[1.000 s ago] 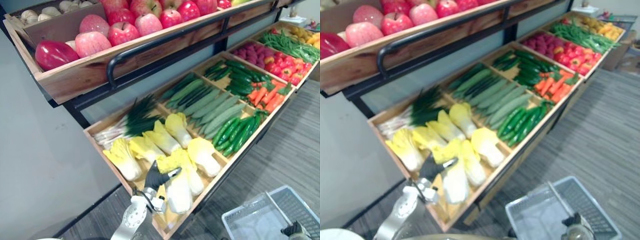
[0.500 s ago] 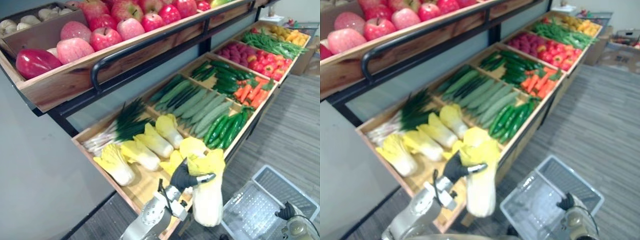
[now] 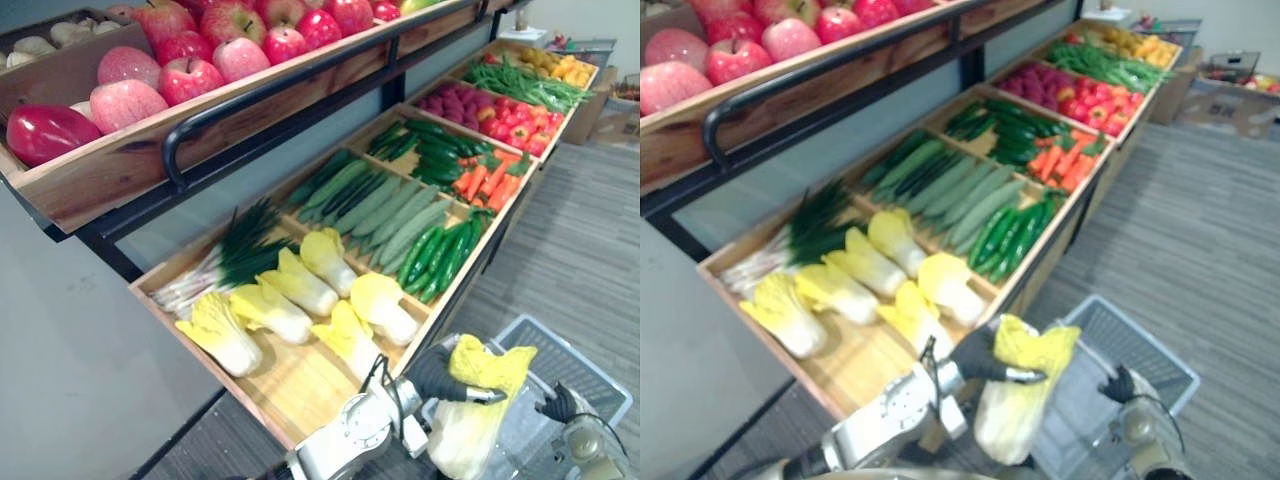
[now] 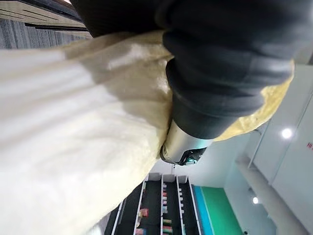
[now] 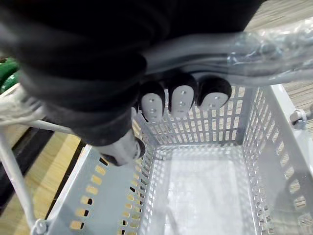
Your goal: Pick vegetable in the basket
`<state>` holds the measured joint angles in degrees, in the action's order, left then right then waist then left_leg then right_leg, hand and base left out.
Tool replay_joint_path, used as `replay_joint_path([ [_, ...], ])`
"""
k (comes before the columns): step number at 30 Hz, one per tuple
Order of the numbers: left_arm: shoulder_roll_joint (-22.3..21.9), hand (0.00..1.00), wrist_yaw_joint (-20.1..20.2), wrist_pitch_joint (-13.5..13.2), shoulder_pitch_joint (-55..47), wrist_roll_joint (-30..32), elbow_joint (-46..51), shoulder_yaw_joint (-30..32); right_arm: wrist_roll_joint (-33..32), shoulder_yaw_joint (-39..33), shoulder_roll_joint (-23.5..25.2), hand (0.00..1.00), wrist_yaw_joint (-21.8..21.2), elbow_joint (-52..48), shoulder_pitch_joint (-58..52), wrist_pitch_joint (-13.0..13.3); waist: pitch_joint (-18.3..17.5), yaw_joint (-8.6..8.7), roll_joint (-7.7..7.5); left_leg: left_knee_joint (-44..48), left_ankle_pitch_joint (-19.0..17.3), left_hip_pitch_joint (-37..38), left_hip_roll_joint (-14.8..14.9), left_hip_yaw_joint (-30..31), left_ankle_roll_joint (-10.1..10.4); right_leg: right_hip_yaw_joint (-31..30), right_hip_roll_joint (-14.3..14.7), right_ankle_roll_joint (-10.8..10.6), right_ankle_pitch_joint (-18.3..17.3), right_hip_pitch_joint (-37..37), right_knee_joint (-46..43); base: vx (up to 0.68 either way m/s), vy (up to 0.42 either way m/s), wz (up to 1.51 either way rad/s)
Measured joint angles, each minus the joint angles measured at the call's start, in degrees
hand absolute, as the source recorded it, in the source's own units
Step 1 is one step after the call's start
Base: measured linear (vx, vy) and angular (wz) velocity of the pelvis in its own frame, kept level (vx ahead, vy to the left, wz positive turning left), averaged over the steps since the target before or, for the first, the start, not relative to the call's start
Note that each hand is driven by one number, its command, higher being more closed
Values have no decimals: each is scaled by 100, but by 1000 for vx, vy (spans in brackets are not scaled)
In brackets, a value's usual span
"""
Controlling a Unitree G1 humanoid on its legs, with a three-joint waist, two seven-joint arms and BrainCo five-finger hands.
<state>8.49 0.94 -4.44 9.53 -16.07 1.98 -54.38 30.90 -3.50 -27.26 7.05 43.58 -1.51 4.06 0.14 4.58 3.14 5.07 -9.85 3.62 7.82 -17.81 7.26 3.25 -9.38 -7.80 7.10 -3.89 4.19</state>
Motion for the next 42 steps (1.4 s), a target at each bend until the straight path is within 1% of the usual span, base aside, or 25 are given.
replay_joint_path([
  [3,-206,100,8,-2,198,350,-434,-191,-72,125,30,100,-25,-143,38,0,18,0,-27,-2,-1,6,-4,-9,-1,-14,-2,-1,1,-2,1,0,0,0],
  [5,-300,100,6,-4,258,461,-647,-235,-159,181,39,100,-30,-273,63,-12,27,1,-40,-3,-1,9,-4,-20,-1,-29,-2,-2,2,-8,2,0,0,0],
  [6,-387,100,-11,-3,336,589,-853,-282,-212,182,47,100,-34,-389,76,-36,37,0,-56,-3,-1,9,-5,-24,-1,-37,-1,-4,3,-14,3,0,-16,-5],
  [8,-471,100,-61,-2,486,649,-1117,-358,-304,181,83,100,-45,-686,93,-101,62,9,-94,-2,-1,12,-5,-51,-1,-71,4,2,14,-51,2,4,-13,-9],
  [12,-685,100,-136,-4,716,983,-1520,-373,-567,182,158,100,-126,-1291,144,-97,181,29,-276,6,0,9,-15,-88,-1,-163,16,2,63,-115,17,4,-13,-10],
  [15,-817,100,-238,-7,791,1158,-1791,-380,-751,181,190,100,-127,-1408,162,-101,245,45,-376,-3,-2,39,-27,-94,0,-202,15,-1,66,-115,16,4,-7,-6],
  [17,-841,100,-317,-8,877,1367,-1994,-378,-942,181,259,100,-130,-1522,161,-105,295,149,-418,-12,-3,45,-31,-97,1,-221,15,-2,66,-125,15,4,-9,-5],
  [21,-937,100,-405,-12,1042,1645,-2377,-380,-1191,179,296,100,-136,-1647,142,-104,395,224,-428,-47,-4,57,-48,-95,1,-321,24,-14,85,-191,4,2,-16,-12],
  [23,-1018,100,-533,-13,1143,1750,-2562,-359,-1311,179,355,100,-136,-1650,129,-105,439,302,-425,-54,-4,60,-47,-97,1,-330,27,-16,87,-197,5,1,-7,-2],
  [28,-1239,100,-790,-36,1401,2099,-2988,-299,-1611,180,389,100,-188,-1710,-64,-104,450,314,-427,-86,-5,63,-48,-99,2,-366,41,-17,88,-227,5,4,-17,-3],
  [32,-1340,100,-1219,-47,1532,2607,-3378,9,-1861,202,420,100,-252,-1806,-235,-100,457,342,-433,-94,-8,74,-51,-100,9,-386,49,-22,102,-224,24,2,-12,-2],
  [33,-1339,100,-1274,-47,1533,2643,-3445,138,-1876,234,427,100,-251,-1806,-268,-95,464,358,-442,-94,-12,90,-49,-100,15,-381,51,-18,122,-183,68,0,0,0],
  [36,-1335,100,-1651,-42,1540,2653,-3670,588,-2128,364,462,100,-241,-1801,-280,-75,481,453,-458,-96,-19,110,-46,-112,26,-381,54,-23,181,-119,180,0,0,0],
  [38,-1329,100,-1792,-41,1546,2653,-3748,752,-2245,407,468,100,-231,-1798,-282,-61,535,480,-473,-101,-25,155,-35,-125,36,-384,66,-23,181,-84,180,-6,-13,-2],
  [39,-1328,100,-1881,-41,1561,2653,-3792,783,-2274,408,480,100,-231,-1797,-282,-56,546,479,-490,-104,-27,154,-29,-146,39,-383,73,-23,181,-89,181,-12,-25,-5],
  [42,-1329,100,-1983,-41,1570,2654,-3907,808,-2386,413,539,100,-216,-1790,-281,-54,573,480,-535,-116,-28,158,-12,-166,41,-385,91,-23,181,-92,183,-6,-27,-4],
])
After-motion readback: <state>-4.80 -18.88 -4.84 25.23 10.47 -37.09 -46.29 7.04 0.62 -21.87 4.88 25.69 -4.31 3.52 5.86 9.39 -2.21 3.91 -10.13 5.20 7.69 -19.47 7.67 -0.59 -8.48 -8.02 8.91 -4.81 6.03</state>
